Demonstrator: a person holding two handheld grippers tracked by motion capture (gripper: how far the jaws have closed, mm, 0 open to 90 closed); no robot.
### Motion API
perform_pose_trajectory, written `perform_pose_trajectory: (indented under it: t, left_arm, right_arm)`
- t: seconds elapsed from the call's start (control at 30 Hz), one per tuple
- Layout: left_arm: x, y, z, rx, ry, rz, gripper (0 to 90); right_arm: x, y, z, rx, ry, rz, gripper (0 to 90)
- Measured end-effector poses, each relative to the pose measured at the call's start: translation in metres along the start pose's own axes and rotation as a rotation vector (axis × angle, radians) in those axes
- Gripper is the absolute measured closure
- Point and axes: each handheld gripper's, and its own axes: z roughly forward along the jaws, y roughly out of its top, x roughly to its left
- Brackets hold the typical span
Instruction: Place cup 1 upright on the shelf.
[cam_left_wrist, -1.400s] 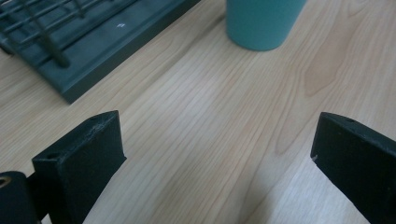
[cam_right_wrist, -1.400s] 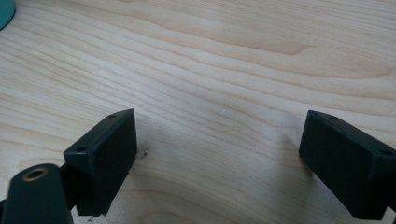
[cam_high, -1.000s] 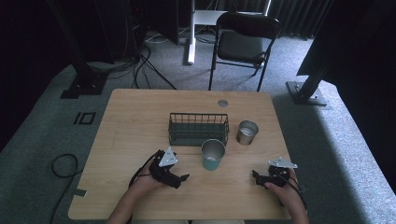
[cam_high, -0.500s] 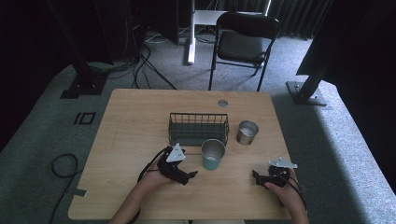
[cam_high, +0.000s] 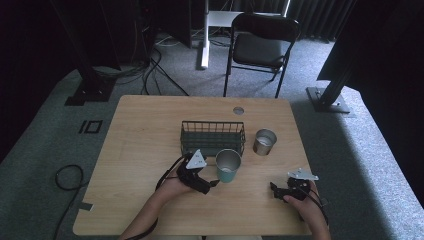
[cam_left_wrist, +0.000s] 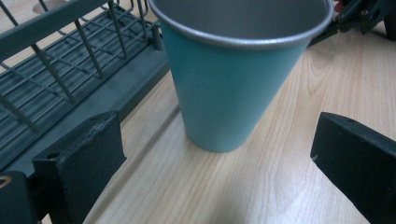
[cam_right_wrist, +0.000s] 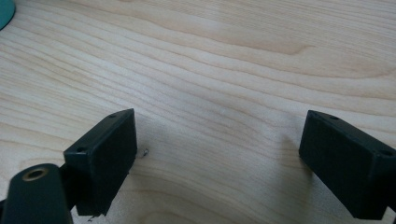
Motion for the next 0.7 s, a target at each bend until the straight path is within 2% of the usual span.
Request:
perform_pose_trajectory:
  t: [0.4,0.5,0.7]
  left_arm:
    - [-0.001,0.009,0.017,-0.007,-0.032,0.008,3.1]
    - [0.001,0.012,0.02,-0.02,-0.036,-0.01,3.1]
    - [0.0,0.016,0.029,-0.024,-0.047,-0.014,3.1]
  right_arm:
    - [0.0,0.0,0.0,0.0,0.0,0.001,11.0]
    - [0.0,0.0,0.0,0.0,0.0,0.0,11.0]
    - [0.0,0.0,0.0,0.0,0.0,0.0,11.0]
